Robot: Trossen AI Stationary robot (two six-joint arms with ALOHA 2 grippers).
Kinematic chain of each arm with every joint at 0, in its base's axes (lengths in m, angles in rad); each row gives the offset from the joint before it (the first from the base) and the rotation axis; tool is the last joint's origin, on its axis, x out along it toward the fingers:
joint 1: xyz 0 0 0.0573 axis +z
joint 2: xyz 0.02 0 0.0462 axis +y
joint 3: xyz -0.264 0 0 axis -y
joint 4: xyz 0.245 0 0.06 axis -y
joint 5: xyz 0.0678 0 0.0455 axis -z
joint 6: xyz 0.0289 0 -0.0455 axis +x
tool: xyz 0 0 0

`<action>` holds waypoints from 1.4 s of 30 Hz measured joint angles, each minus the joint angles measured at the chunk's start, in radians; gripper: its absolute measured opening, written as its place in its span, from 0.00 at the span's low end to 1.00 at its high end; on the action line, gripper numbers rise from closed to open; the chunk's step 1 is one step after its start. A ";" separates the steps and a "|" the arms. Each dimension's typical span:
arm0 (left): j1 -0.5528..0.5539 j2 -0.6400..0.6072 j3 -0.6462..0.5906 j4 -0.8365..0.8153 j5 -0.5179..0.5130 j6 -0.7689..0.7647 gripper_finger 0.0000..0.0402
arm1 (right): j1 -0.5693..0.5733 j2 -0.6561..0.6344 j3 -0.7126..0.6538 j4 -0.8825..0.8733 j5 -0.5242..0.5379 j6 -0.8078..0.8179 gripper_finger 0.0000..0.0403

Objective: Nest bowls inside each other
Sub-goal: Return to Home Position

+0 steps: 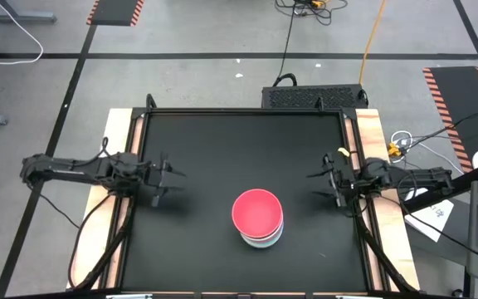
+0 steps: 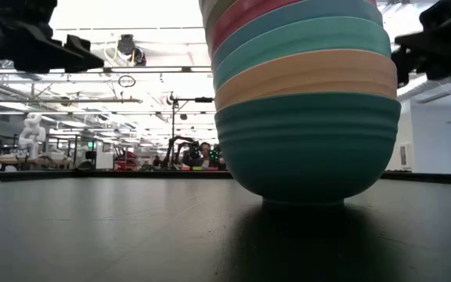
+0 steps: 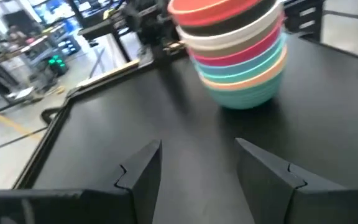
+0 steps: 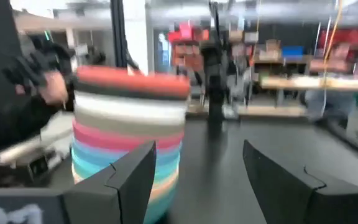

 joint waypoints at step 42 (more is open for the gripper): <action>0.447 -0.164 -0.188 0.025 0.362 0.021 0.50 | -0.075 0.034 -0.022 -0.053 0.119 -0.070 0.58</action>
